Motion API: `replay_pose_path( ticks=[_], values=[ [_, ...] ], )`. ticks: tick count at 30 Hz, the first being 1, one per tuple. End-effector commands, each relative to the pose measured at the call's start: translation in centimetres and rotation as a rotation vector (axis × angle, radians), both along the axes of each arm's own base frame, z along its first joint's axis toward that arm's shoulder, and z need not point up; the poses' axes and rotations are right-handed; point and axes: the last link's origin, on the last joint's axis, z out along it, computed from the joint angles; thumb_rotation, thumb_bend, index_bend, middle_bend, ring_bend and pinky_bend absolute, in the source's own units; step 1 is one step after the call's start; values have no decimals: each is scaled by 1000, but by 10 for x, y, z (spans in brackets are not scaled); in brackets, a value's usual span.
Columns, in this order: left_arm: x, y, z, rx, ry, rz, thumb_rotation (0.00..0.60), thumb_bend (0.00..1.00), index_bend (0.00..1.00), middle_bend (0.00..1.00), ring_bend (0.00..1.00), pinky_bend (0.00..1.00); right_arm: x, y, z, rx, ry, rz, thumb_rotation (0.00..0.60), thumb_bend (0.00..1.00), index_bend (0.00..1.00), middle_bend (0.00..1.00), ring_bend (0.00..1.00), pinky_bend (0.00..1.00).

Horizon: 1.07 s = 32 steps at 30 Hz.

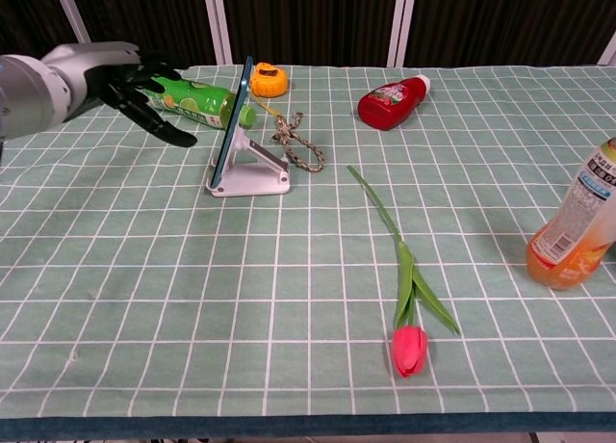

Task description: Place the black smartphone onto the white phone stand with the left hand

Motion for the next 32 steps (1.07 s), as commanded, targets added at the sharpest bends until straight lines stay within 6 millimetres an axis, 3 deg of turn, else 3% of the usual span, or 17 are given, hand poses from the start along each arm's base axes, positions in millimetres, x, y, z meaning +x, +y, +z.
replay_pose_path(
  ticks=[1, 9, 14, 19, 26, 32],
  values=[
    [-22, -21, 32, 74, 112, -64, 600, 124, 0, 0, 0, 0, 0, 0, 0, 0, -1, 1, 600, 322, 75, 34, 0, 187],
    [-79, -83, 92, 192, 340, -166, 600, 124, 0, 0, 0, 0, 0, 1, 0, 1, 2, 4, 600, 322, 75, 35, 0, 187],
    [-112, -118, 112, 208, 479, -202, 600, 124, 0, 0, 0, 0, 0, 2, 1, 0, 5, 4, 600, 322, 75, 35, 0, 187],
    [-137, -148, 125, 268, 512, -196, 600, 109, 0, 0, 0, 0, 0, 3, 1, -3, 7, 4, 600, 321, 75, 35, 0, 187],
    [-168, -170, 131, 303, 592, -193, 600, 105, 0, 0, 0, 0, 0, 3, 1, -5, 7, 5, 600, 322, 75, 35, 0, 187],
    [-175, -167, 132, 306, 563, -162, 600, 104, 0, 0, 0, 0, 0, 5, 1, -8, 8, 6, 600, 322, 75, 35, 0, 187]
  ],
)
